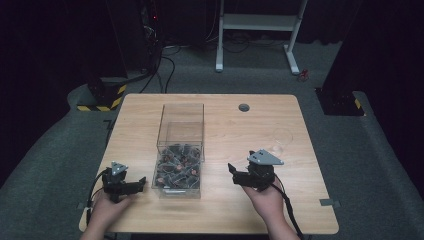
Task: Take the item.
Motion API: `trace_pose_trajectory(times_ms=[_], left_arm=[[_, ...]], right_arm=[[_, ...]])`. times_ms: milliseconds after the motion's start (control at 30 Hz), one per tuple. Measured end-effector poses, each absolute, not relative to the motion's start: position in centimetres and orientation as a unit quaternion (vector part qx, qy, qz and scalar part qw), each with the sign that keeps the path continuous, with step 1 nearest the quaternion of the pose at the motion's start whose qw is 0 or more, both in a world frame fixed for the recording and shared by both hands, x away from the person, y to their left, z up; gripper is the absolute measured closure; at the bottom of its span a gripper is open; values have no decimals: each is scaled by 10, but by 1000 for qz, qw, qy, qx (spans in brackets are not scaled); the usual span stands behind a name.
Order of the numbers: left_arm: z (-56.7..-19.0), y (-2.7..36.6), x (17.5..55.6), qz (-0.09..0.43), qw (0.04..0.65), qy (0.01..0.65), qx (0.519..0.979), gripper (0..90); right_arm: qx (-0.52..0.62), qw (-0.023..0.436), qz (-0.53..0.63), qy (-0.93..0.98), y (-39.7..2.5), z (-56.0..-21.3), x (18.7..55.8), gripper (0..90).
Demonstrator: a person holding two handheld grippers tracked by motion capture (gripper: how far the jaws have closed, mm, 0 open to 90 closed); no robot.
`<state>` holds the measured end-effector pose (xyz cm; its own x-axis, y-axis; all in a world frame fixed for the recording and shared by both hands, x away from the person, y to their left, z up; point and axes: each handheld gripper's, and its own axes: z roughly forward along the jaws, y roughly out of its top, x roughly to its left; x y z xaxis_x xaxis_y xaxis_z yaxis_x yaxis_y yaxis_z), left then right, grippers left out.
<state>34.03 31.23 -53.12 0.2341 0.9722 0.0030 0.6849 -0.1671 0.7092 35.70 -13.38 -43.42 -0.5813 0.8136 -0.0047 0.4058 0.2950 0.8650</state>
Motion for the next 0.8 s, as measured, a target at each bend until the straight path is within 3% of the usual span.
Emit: trace_pose_trajectory(times_ms=[800], left_arm=[[-531,313,340,239,300,570,727,13]], right_arm=[[353,202,457,791,-93,-419,360,184]])
